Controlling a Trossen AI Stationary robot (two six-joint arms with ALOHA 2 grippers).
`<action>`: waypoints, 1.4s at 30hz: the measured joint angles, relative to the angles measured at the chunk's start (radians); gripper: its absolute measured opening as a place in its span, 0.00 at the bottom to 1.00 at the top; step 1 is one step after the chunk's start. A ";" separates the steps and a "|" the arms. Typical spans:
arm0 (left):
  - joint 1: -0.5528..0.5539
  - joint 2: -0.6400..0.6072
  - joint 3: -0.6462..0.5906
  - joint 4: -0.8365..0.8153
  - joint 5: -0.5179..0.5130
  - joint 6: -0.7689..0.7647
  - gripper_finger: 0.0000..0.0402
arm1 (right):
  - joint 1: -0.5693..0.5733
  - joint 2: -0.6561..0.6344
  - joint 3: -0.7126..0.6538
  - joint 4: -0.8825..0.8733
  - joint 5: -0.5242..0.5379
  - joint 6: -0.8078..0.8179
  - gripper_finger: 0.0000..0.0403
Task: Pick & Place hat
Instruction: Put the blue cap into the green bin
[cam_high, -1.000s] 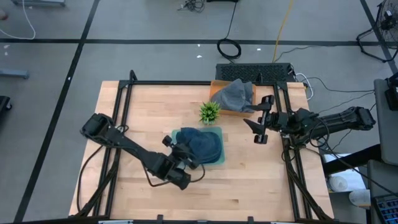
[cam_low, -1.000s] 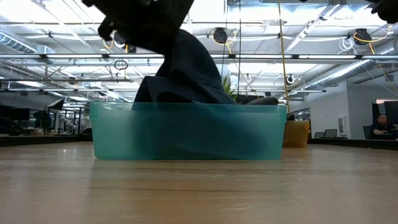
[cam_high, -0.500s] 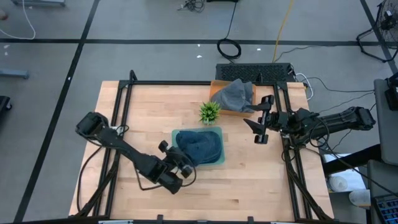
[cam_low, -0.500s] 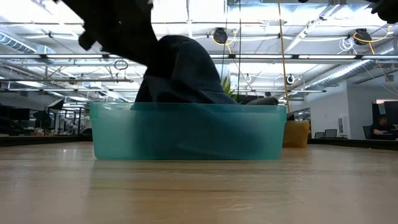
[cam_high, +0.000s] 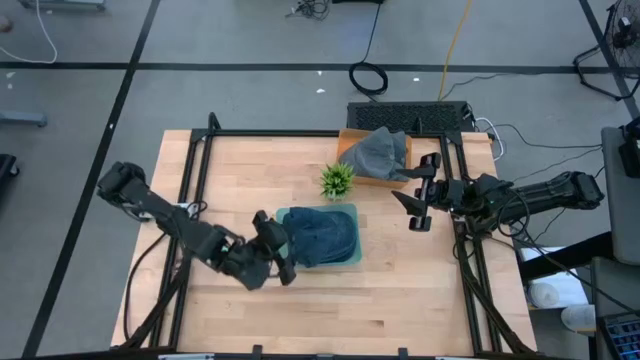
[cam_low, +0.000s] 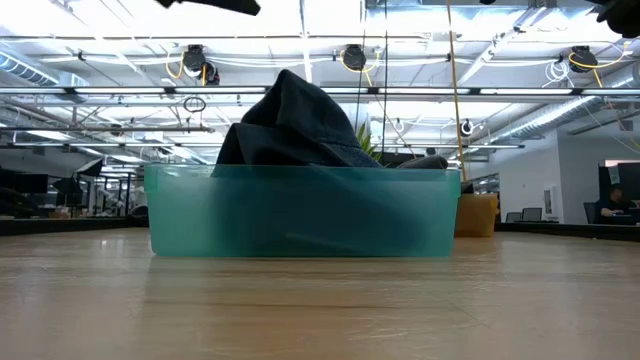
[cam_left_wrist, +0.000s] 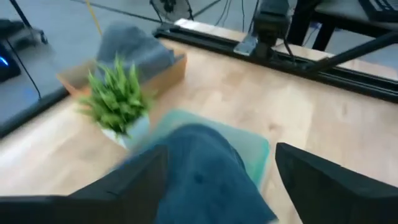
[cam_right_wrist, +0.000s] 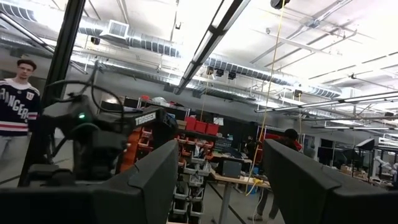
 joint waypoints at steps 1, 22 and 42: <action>0.014 -0.006 0.000 0.012 0.003 0.030 0.77 | 0.000 0.000 0.000 0.000 0.000 0.000 0.55; 0.201 0.339 -0.018 0.181 0.342 0.143 0.70 | 0.000 0.001 0.000 -0.070 -0.004 0.037 0.55; 0.176 0.170 -0.022 0.115 0.360 0.203 0.63 | 0.000 0.001 0.000 -0.105 -0.005 0.026 0.55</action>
